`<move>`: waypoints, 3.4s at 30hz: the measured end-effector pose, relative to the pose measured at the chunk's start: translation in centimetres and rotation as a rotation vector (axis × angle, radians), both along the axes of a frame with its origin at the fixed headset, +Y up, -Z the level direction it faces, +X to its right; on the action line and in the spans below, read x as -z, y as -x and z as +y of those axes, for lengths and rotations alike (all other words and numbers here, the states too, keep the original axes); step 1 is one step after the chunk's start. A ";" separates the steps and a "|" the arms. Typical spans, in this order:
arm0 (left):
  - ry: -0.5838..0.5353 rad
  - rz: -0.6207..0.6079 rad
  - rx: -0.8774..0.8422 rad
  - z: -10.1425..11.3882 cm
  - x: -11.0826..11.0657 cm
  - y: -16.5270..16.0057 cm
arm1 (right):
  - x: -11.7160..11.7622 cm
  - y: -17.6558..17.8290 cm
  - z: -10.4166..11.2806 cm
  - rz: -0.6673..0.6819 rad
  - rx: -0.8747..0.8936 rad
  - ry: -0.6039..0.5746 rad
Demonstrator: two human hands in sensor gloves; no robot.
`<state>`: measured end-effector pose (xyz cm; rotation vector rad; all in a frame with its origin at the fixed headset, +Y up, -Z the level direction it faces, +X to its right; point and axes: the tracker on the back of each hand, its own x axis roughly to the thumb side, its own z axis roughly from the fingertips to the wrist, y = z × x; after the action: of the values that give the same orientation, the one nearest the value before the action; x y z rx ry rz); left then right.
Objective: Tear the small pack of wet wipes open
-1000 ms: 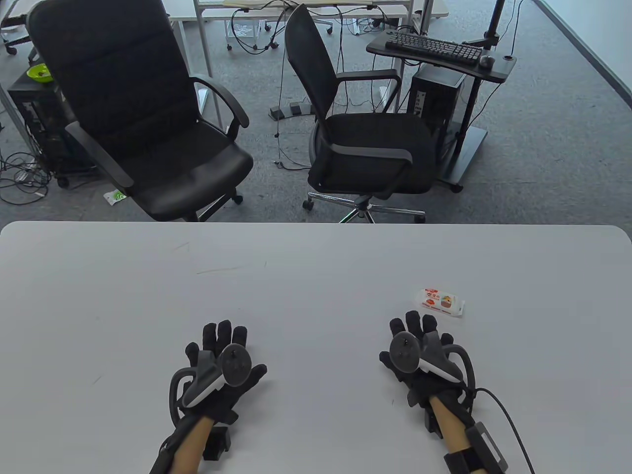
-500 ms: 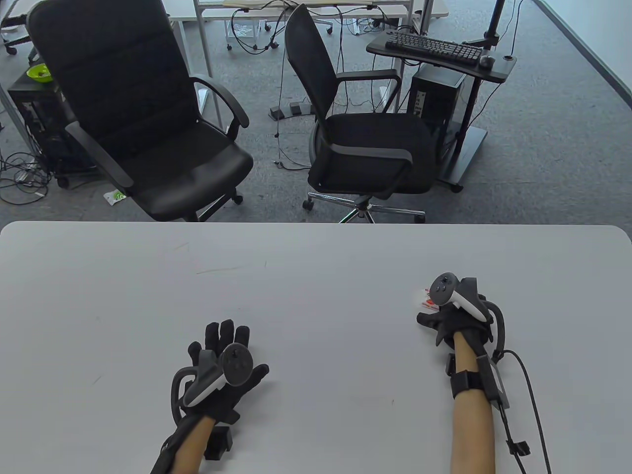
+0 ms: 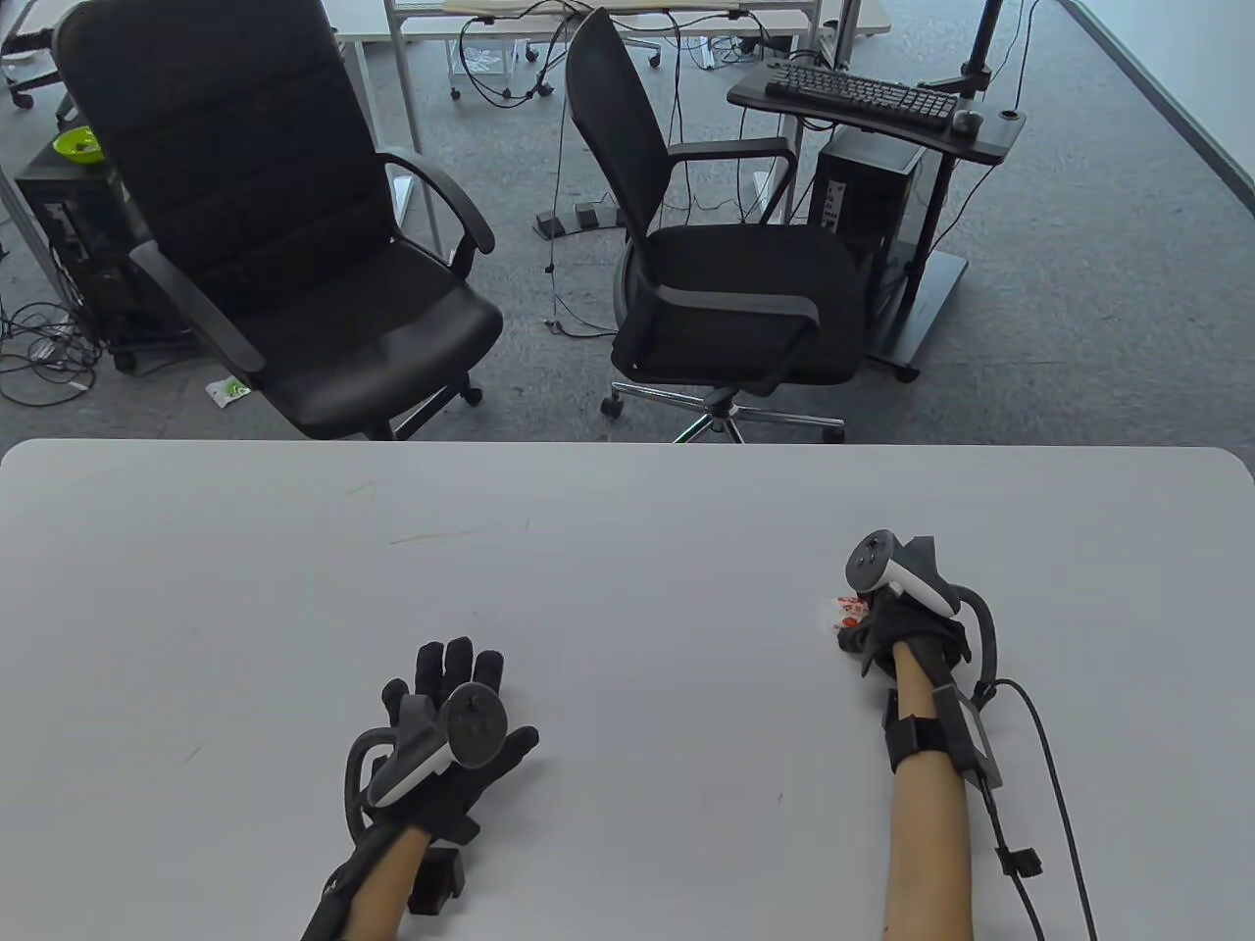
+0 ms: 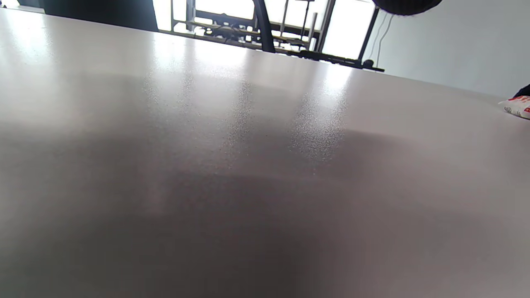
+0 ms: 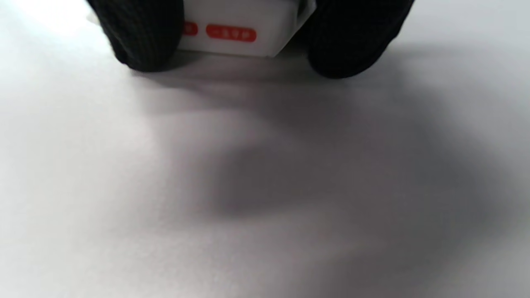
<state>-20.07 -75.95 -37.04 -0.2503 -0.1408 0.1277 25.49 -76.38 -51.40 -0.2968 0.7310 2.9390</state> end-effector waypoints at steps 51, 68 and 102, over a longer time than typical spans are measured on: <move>-0.391 -0.231 -0.185 2.6 -1.8 -9.2 | -15.2 20.2 4.0 0.436 0.427 -0.605; -0.344 -0.203 -0.250 2.6 -1.4 -7.9 | -14.4 18.3 4.2 0.402 0.496 -0.602; -0.285 -0.081 -0.281 3.8 0.1 -5.8 | -12.6 8.6 4.3 0.353 0.076 -0.534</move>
<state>-14.29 -72.18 -37.18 0.0505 -0.2721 0.3741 16.86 -72.08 -38.78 0.2916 -0.0396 2.9935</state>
